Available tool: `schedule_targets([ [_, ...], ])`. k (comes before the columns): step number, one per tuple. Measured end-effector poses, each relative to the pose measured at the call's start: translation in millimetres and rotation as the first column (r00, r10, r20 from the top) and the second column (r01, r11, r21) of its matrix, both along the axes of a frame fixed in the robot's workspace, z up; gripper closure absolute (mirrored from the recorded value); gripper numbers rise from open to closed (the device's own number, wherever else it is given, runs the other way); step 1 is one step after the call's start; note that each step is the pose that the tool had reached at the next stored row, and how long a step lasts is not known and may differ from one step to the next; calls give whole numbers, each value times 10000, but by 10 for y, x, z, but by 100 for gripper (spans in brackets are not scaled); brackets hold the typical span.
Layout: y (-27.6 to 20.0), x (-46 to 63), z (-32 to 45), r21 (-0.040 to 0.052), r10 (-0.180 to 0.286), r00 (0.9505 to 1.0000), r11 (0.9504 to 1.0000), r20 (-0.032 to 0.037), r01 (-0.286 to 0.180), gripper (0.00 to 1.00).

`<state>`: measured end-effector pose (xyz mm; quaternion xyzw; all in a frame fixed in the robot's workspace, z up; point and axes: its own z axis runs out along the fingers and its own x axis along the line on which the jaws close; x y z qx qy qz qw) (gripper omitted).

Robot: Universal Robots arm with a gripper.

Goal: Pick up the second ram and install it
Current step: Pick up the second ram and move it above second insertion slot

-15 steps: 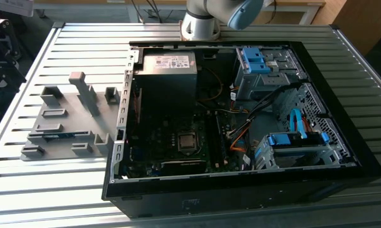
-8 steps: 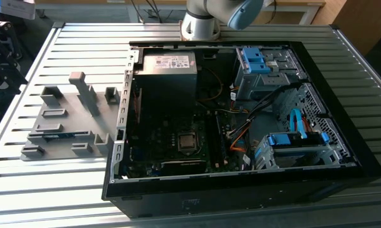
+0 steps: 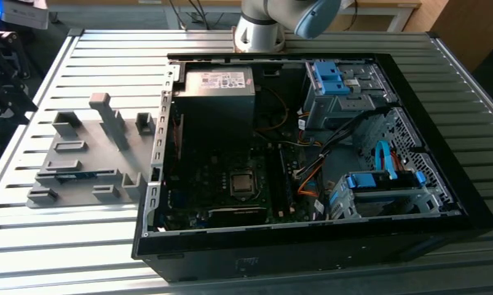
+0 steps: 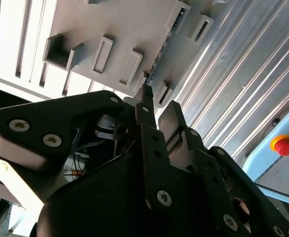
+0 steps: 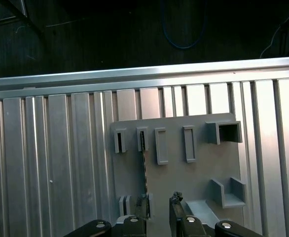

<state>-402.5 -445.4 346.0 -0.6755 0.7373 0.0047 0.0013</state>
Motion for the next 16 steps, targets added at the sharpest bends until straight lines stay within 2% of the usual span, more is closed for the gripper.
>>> schedule_targets([
  [3,0,0,-21,-1,0,10000,10000,-1,0,67],
  [4,1,0,-60,-17,0,10000,10000,-1,0,67],
  [16,1,0,-75,-16,-2,10000,10000,0,2,67],
])
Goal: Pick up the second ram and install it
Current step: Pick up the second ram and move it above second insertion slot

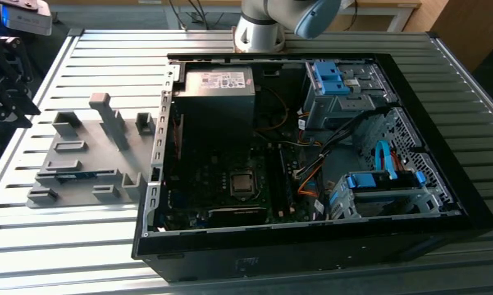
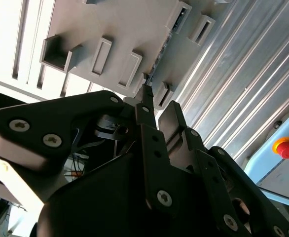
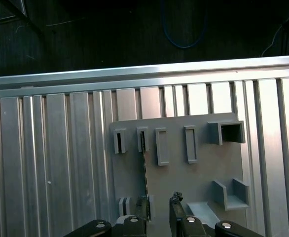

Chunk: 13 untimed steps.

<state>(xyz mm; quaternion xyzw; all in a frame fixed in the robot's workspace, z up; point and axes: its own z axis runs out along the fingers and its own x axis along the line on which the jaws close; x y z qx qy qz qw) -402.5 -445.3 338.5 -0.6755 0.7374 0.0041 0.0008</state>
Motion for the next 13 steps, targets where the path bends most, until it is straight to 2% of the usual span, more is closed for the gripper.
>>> schedule_targets([
  [1,0,0,-38,0,0,10000,10000,0,0,67],
  [13,0,0,-87,0,0,10000,10000,-1,0,67],
])
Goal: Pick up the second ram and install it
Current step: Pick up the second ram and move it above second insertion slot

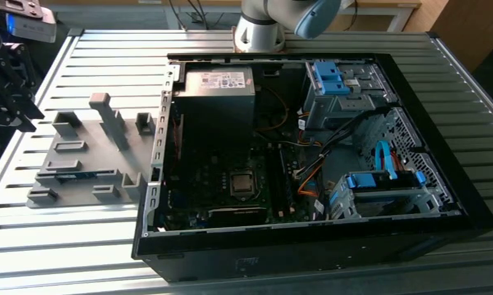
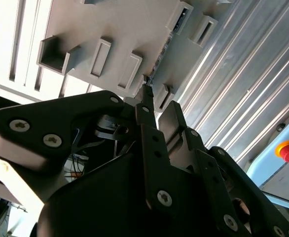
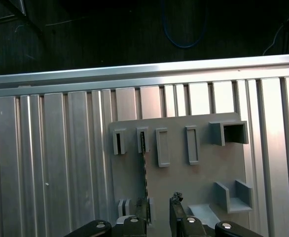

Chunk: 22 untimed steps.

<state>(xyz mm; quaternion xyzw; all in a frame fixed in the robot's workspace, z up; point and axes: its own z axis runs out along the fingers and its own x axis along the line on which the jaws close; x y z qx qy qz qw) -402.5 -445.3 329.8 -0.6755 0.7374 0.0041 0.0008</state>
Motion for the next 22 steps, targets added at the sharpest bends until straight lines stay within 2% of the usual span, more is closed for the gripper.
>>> schedule_targets([
  [9,0,0,-34,0,0,10000,10000,0,0,67],
  [22,0,0,-131,-5,0,10000,10000,-1,0,67],
])
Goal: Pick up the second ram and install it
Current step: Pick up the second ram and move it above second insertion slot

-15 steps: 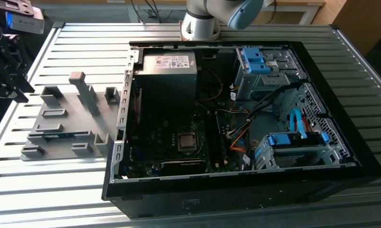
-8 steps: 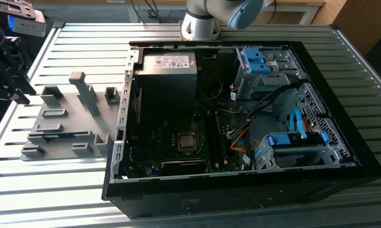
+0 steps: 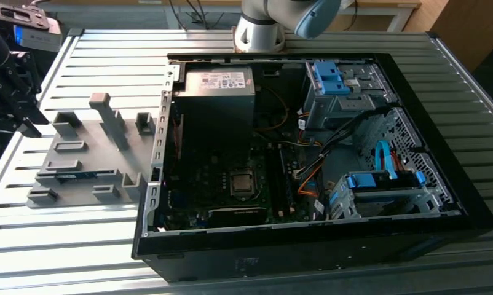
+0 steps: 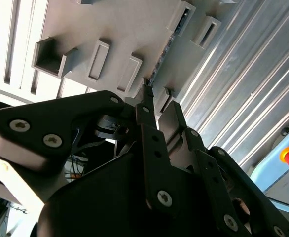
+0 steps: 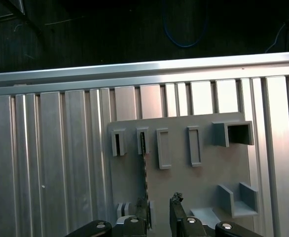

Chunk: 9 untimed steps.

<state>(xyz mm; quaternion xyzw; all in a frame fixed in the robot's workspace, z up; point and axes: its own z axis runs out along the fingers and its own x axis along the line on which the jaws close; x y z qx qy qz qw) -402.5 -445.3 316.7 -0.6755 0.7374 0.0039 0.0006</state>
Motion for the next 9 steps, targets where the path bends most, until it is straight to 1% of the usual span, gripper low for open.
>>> schedule_targets([
  [9,0,0,-52,-27,0,10000,10000,-1,0,67],
])
